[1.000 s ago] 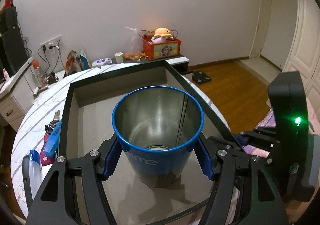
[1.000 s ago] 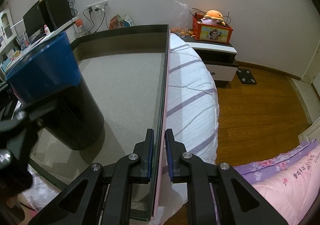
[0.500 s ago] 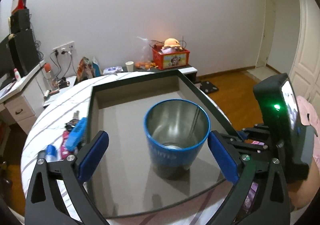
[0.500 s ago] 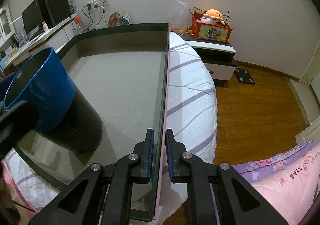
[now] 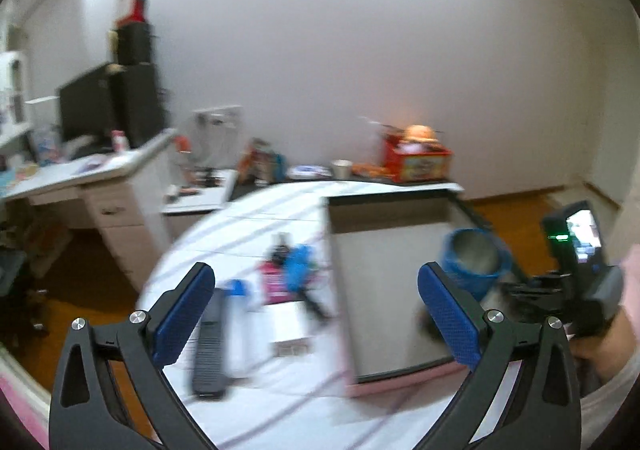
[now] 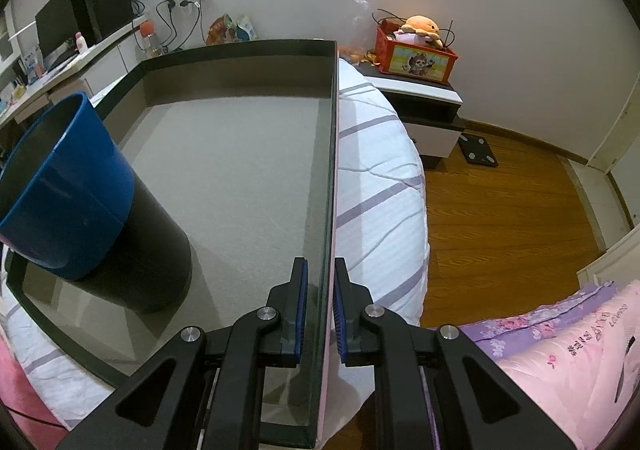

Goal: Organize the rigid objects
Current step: 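Lower the blue cup into the tray box and open the left tool, then move the left tool to the black remote control and grasp it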

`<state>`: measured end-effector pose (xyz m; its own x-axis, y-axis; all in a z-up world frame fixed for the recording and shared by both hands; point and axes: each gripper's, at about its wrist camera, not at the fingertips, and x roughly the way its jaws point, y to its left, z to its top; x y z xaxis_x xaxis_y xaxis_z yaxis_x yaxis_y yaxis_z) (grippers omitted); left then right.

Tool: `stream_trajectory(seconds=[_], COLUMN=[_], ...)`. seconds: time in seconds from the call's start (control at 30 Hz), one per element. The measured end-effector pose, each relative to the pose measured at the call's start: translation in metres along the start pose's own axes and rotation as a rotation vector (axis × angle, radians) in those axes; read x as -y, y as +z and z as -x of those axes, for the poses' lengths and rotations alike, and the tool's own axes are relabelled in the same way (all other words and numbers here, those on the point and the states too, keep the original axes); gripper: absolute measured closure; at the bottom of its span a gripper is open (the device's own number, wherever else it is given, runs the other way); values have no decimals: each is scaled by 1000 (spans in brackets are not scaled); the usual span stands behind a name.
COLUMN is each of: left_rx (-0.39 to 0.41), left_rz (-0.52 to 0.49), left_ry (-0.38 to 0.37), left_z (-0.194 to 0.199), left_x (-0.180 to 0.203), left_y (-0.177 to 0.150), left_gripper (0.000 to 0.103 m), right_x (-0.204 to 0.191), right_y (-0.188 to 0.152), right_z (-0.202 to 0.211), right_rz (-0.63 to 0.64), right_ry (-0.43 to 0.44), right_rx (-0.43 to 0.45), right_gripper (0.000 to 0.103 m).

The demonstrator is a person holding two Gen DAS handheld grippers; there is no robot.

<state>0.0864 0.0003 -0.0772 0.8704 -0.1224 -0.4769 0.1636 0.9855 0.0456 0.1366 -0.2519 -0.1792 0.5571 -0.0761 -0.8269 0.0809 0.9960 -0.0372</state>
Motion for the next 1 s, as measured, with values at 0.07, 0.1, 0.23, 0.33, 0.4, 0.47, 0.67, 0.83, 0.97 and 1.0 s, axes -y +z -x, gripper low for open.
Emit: stream_trajectory(seconds=[0.07, 0.1, 0.23, 0.33, 0.4, 0.47, 0.67, 0.83, 0.97, 1.0], left_rx=[7, 6, 20, 1, -4, -14, -71, -159, -223, -233], left_rz=[8, 19, 50, 87, 110, 113, 138, 161, 199, 203], left_ry=[59, 105, 219, 212, 212, 220, 197, 220, 184, 171], left_z=[1, 1, 3, 0, -1, -4, -18, -45, -66, -71], left_x=[-14, -23, -52, -71, -80, -85, -104, -126, -135, -135], left_y=[-2, -3, -8, -12, -14, -17, -31, -55, -71, -74], left_gripper=[0, 0, 0, 0, 0, 0, 0, 0, 0, 0], right_x=[-1, -1, -2, -5, -5, -5, -6, -6, -9, -9], right_y=[0, 0, -1, 0, 0, 0, 0, 0, 0, 0], right_z=[0, 1, 2, 2, 2, 2, 3, 2, 2, 2], right_rz=[1, -1, -9, -7, -9, -8, -5, 0, 15, 15], right_ry=[-9, -11, -26, -40, -42, -44, -47, -47, -56, -56], right_rx=[-2, -2, -2, -5, -7, -9, -11, -11, -11, -11], right_gripper=[90, 90, 90, 90, 90, 90, 89, 87, 82, 82])
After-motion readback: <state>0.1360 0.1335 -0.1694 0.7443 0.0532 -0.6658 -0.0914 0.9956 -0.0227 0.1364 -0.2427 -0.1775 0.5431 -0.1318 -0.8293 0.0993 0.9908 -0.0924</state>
